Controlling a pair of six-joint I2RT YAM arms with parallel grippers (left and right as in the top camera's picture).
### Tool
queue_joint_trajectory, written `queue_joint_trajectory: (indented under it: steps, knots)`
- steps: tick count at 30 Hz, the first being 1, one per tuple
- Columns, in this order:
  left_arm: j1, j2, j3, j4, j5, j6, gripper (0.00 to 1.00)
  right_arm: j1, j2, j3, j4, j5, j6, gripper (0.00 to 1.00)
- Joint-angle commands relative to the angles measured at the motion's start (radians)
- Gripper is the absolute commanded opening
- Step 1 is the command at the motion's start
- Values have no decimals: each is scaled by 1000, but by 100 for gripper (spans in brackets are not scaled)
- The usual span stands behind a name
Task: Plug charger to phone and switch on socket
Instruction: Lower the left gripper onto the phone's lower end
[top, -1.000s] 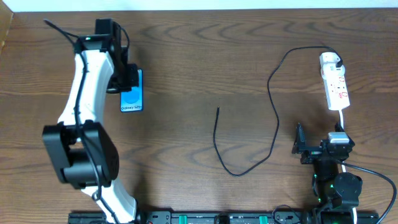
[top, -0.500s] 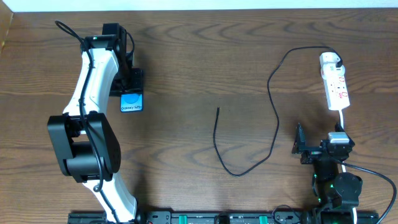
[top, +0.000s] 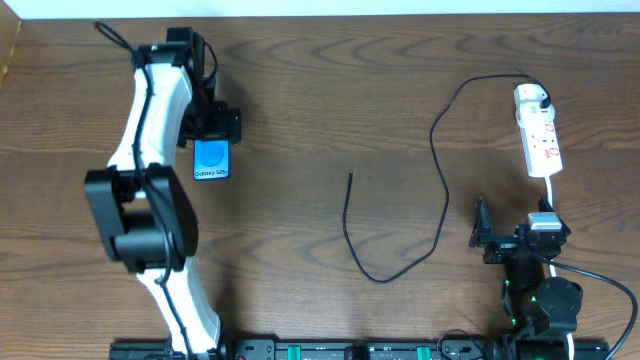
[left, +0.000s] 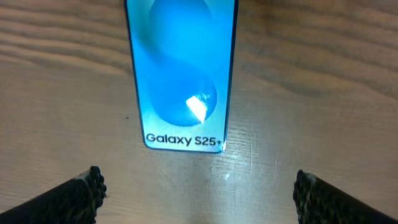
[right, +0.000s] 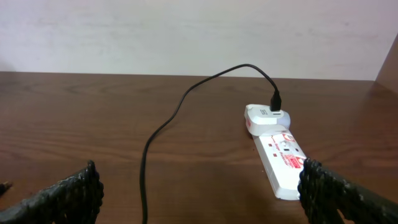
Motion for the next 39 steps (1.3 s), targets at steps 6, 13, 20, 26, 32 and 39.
queue_joint_trajectory:
  steps: [6,13,20,26,32,39]
  knots:
    - [0,124,150,-37,-5,-5,98,4,0,-1,-5,4,14,99]
    - [21,129,150,-23,-4,-3,98,4,0,-1,-5,4,13,99]
    - [41,129,149,5,27,-3,98,4,0,-1,-5,4,14,99]
    - [40,129,133,59,55,-14,98,4,0,-1,-5,4,14,99]
    - [41,129,90,92,50,-11,98,4,0,-1,-5,4,13,99]
    - [41,130,66,124,11,-11,98,4,0,-1,-5,4,13,99]
